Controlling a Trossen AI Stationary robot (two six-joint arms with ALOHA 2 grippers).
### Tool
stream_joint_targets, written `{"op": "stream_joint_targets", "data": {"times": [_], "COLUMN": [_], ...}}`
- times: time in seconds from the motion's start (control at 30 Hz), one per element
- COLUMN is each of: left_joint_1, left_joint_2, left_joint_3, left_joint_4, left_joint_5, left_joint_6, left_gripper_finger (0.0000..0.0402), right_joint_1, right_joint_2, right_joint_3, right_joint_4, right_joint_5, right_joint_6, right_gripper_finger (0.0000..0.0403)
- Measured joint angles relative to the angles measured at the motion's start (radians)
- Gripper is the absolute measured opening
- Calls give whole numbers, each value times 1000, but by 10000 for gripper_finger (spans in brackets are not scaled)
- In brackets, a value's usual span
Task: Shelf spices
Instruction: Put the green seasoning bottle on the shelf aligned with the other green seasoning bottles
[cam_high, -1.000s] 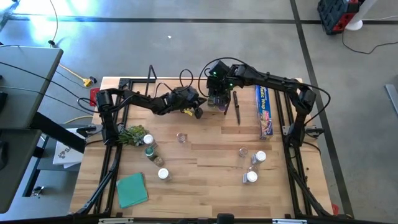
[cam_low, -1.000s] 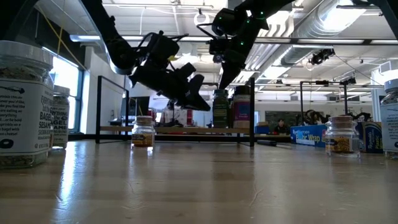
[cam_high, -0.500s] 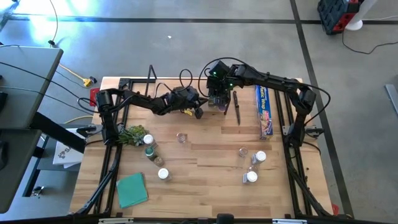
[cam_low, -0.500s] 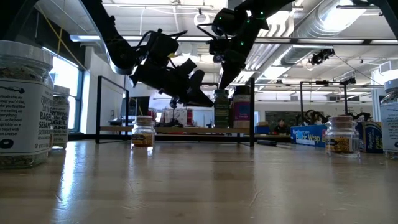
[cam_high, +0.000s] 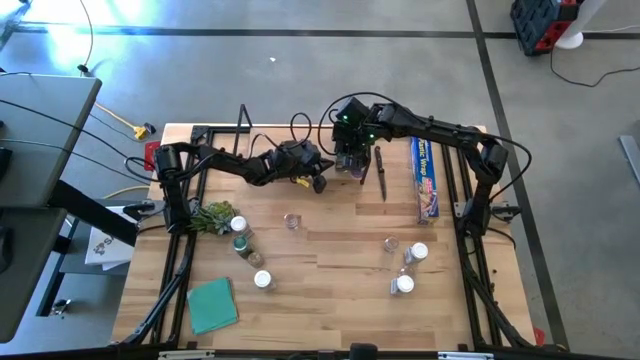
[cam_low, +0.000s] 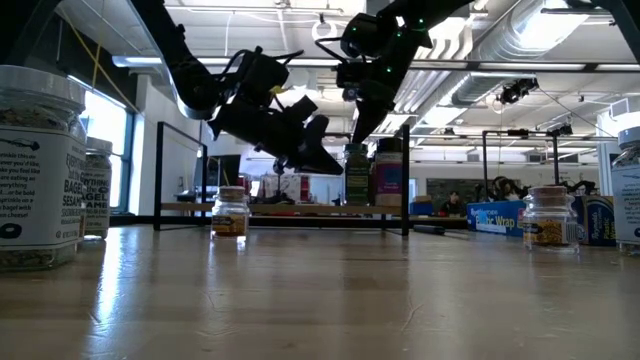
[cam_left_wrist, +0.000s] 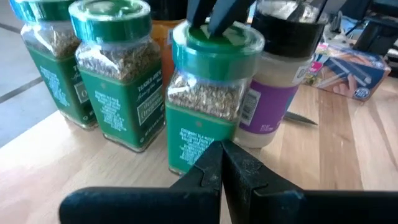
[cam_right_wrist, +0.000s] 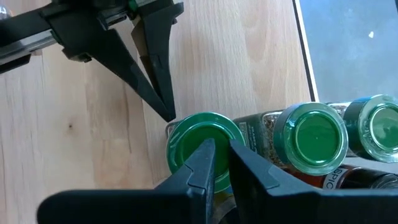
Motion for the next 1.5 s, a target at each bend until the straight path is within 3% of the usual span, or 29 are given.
{"op": "stream_joint_targets", "data": {"times": [0.2,0.73,0.9,1.1,1.23,1.33,1.4,1.5], "left_joint_1": [5,-52,-95,-202,-327,-421,-458,-481], "left_joint_2": [-25,-377,-566,-926,-1120,-1191,-1207,-1201], "left_joint_3": [0,-1,-56,-178,-189,-190,-190,-190], "left_joint_4": [-52,-406,-586,-883,-1062,-1146,-1173,-1183], "left_joint_5": [-3,-58,-64,-65,-200,-340,-390,-409], "left_joint_6": [18,143,215,254,152,88,52,15], "left_gripper_finger": [0,0,0,0,0,0,0,0], "right_joint_1": [0,11,74,269,401,445,424,356], "right_joint_2": [0,-57,-121,-193,-207,-195,-178,-154], "right_joint_3": [0,-3,-3,-79,-216,-290,-288,-220], "right_joint_4": [0,9,22,175,391,492,478,365], "right_joint_5": [0,49,86,86,111,336,451,410], "right_joint_6": [49,123,124,97,98,97,103,178], "right_gripper_finger": [41,41,40,27,16,14,14,13]}}
